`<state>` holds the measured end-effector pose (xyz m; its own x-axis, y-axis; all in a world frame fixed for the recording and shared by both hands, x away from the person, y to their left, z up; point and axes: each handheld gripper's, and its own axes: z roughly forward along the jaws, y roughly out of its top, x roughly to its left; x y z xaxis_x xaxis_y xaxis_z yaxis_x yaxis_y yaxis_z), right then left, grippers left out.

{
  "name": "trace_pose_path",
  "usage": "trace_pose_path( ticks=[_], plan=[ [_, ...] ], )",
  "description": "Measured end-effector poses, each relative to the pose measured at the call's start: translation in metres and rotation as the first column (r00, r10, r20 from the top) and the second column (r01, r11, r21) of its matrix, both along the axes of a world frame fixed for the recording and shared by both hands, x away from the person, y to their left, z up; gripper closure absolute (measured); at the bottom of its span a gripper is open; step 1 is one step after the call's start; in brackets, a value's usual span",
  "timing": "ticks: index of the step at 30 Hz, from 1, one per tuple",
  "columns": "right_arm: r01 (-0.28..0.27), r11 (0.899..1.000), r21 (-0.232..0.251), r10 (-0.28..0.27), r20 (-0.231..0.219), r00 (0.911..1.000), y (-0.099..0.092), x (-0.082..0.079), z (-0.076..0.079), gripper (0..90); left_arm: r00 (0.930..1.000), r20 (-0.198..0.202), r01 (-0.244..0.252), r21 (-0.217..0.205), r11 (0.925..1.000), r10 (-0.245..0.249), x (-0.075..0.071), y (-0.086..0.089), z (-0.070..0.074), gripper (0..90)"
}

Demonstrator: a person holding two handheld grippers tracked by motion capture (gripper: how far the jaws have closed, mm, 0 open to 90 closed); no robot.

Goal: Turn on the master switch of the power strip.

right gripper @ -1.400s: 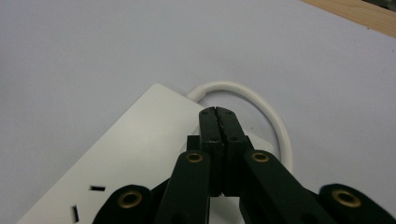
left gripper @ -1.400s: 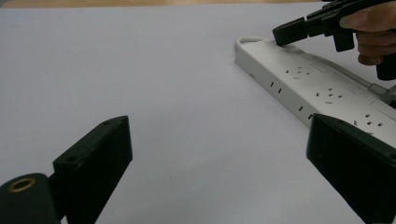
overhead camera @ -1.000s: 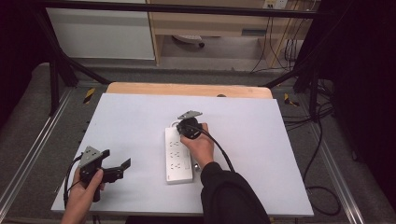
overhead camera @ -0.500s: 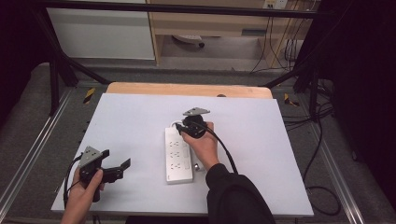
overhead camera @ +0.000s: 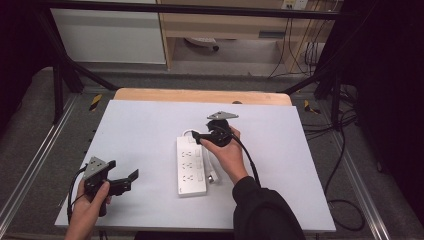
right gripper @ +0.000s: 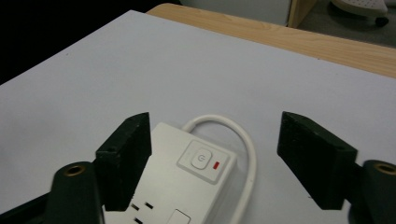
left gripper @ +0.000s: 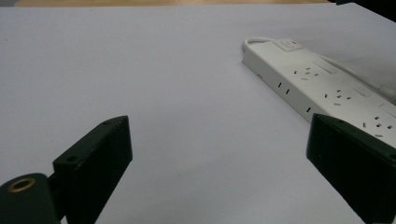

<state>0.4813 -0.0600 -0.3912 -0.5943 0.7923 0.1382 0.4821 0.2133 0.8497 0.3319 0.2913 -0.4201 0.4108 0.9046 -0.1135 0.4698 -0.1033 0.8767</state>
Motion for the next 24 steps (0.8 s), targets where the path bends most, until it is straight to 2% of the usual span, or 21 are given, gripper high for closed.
trace_pose_path(
  ticks=[10,24],
  plan=[
    [0.007,0.999,0.041,-0.008,0.023,0.9997,-0.024,-0.006,0.008,10.3,1.0,-0.001,0.003,0.005,1.0,-0.003,0.0,0.0,0.0,6.8],
    [0.009,0.998,0.062,-0.012,0.05,0.9986,-0.061,-0.021,0.022,6.7,1.0,-0.001,0.006,0.005,1.0,-0.006,0.0,0.0,0.0,6.8]
  ],
)
